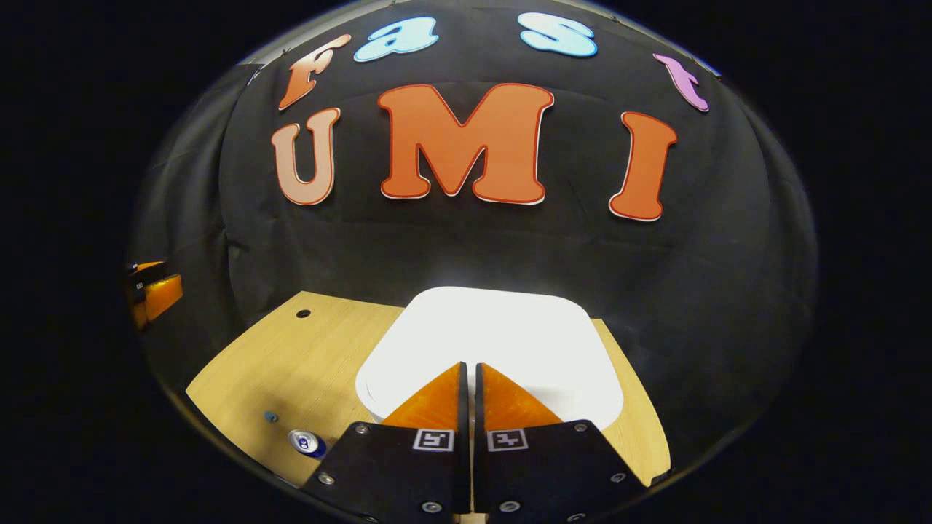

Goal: Press the lid of the desktop garbage bin to open it, pick up the crumpled paper on the desktop and throw it into the bin, then pick up the pop can on the desktop and drop it into the bin, and finally close the garbage bin lid.

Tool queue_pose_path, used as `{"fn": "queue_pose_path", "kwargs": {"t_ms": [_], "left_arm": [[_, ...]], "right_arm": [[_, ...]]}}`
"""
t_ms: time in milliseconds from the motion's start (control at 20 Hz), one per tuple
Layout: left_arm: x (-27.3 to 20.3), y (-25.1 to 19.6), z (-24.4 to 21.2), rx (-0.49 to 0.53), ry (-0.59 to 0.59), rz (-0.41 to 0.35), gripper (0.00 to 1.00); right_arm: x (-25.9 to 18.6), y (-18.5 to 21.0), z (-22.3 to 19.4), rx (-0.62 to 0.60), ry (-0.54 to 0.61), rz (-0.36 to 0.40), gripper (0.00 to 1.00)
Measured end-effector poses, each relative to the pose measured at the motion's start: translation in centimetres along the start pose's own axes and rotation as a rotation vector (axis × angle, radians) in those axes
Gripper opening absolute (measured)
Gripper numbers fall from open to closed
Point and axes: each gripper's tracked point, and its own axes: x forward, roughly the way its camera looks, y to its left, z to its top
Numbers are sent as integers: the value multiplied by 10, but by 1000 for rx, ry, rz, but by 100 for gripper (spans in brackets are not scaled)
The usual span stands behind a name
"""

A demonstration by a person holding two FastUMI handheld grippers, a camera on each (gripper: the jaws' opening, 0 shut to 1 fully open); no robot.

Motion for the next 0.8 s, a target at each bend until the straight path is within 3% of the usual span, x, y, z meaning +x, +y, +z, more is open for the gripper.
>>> {"fn": "queue_pose_path", "kwargs": {"t_ms": [100, 200, 300, 350, 450, 650, 800], "left_arm": [[2, -1, -3, 7, 10, 1, 95], [2, -1, -3, 12, 13, 2, 100], [3, 0, -7, 7, 20, 3, 100], [3, -1, -10, 0, 27, -1, 100], [3, -3, -12, -6, 33, -11, 100], [1, 2, -9, -15, 12, -17, 100], [-1, 8, -8, -20, -1, -18, 99]], "right_arm": [[-1, -1, -3, -20, -3, -12, 2], [0, -2, -4, 28, -1, -21, 3], [3, 0, -6, 65, 7, 7, 2], [2, -1, -10, 85, 33, 22, 7], [3, -1, -10, 129, 62, 33, 2], [0, -1, -4, 12, 31, 4, 2], [-7, 5, 4, -9, 9, 7, 1]]}}
